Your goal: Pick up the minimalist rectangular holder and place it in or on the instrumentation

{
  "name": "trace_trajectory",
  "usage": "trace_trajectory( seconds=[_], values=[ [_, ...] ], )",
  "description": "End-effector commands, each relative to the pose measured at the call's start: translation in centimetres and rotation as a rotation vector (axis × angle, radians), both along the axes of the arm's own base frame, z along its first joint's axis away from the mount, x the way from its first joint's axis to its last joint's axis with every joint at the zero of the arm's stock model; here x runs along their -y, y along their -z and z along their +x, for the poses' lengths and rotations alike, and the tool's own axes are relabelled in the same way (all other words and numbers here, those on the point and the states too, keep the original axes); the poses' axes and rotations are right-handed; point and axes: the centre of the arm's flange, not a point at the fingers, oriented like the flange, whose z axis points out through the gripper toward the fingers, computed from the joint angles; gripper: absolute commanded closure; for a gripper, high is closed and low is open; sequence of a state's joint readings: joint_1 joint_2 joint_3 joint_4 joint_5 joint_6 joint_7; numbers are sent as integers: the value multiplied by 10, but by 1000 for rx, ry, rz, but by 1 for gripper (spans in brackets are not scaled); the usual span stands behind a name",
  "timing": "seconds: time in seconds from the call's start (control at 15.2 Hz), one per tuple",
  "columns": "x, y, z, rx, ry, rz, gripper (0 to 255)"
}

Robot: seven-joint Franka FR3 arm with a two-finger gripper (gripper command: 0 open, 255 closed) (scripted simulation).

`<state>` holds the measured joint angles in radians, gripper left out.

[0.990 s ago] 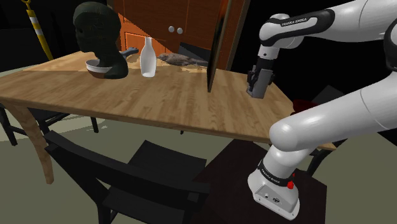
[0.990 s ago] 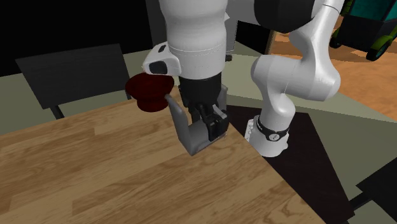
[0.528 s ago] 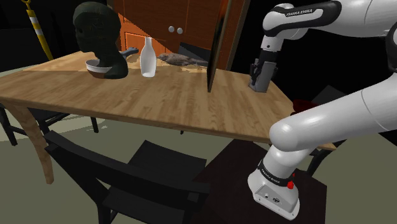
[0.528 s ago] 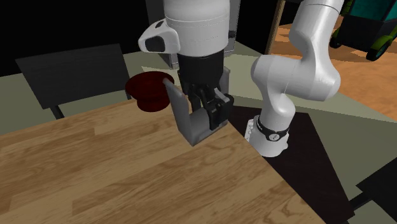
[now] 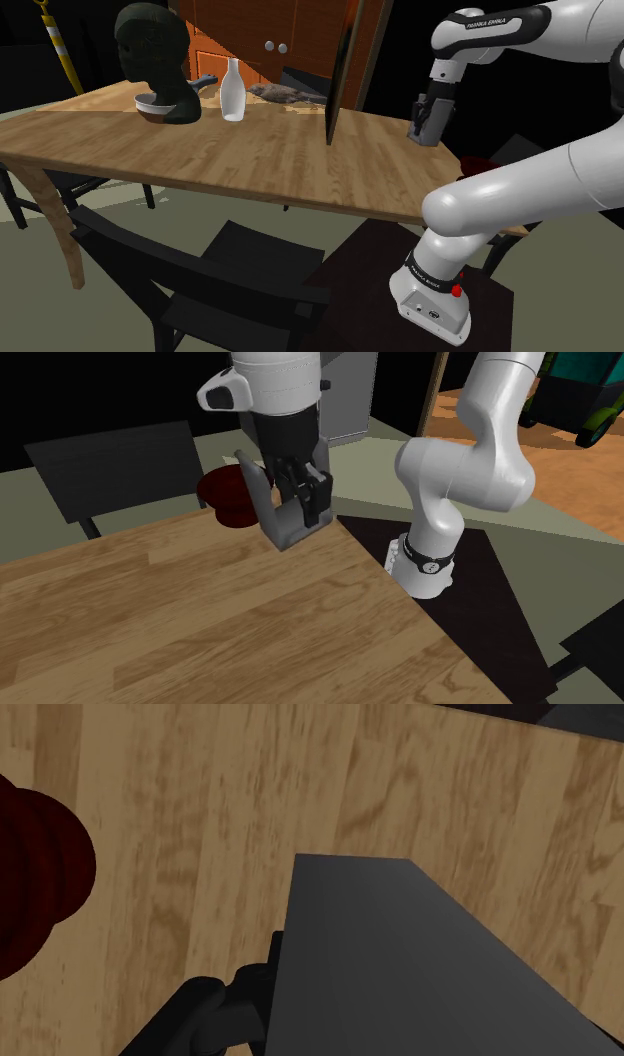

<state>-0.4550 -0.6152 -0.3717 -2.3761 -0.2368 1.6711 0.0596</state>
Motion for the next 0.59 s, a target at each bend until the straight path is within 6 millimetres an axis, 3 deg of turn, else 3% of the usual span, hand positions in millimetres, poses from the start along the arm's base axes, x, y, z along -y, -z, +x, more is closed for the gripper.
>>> trace_trajectory(
  seconds=[0.0, 0.53],
  values=[
    [17, 2, -21, 0, -1, 0, 255],
    [86, 13, -101, 0, -1, 0, 255]
  ],
)
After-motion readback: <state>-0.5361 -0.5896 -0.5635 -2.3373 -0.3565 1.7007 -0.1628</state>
